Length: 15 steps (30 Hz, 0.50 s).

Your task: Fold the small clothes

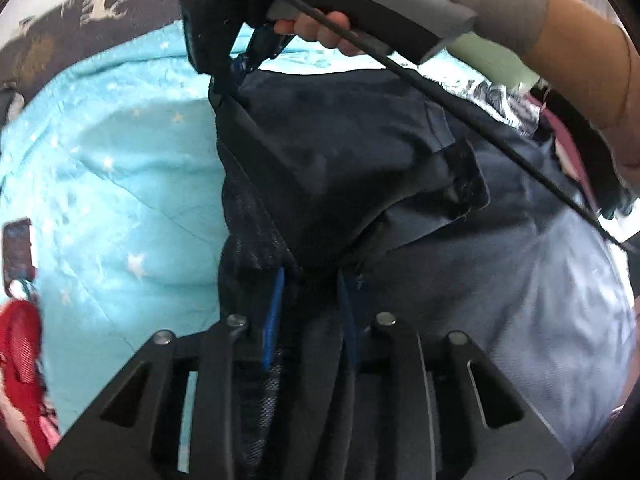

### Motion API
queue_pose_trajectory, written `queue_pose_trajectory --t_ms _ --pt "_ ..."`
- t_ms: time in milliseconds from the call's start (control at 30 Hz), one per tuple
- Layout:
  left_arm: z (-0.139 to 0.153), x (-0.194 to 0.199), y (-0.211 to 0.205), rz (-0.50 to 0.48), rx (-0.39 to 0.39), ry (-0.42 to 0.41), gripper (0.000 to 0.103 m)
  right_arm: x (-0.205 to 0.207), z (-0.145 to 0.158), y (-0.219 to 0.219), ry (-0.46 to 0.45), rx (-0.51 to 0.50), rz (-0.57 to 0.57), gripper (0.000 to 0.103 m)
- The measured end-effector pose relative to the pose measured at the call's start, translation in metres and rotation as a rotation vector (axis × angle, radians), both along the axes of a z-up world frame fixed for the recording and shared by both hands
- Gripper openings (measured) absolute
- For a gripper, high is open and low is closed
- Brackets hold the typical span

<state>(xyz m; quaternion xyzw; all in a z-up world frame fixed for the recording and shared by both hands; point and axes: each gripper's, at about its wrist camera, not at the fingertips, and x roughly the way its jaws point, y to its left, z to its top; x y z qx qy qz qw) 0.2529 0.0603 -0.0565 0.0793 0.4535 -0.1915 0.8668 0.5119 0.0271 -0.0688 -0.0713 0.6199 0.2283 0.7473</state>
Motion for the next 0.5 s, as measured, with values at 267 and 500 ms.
queue_pose_trajectory --t_ms 267,500 --pt "0.003 -0.011 -0.001 -0.029 0.036 -0.011 0.05 0.0 -0.001 -0.001 0.03 -0.011 0.003 0.023" --pt "0.01 -0.008 0.004 0.052 0.108 -0.089 0.007 0.003 -0.01 0.002 0.017 -0.038 -0.014 0.002"
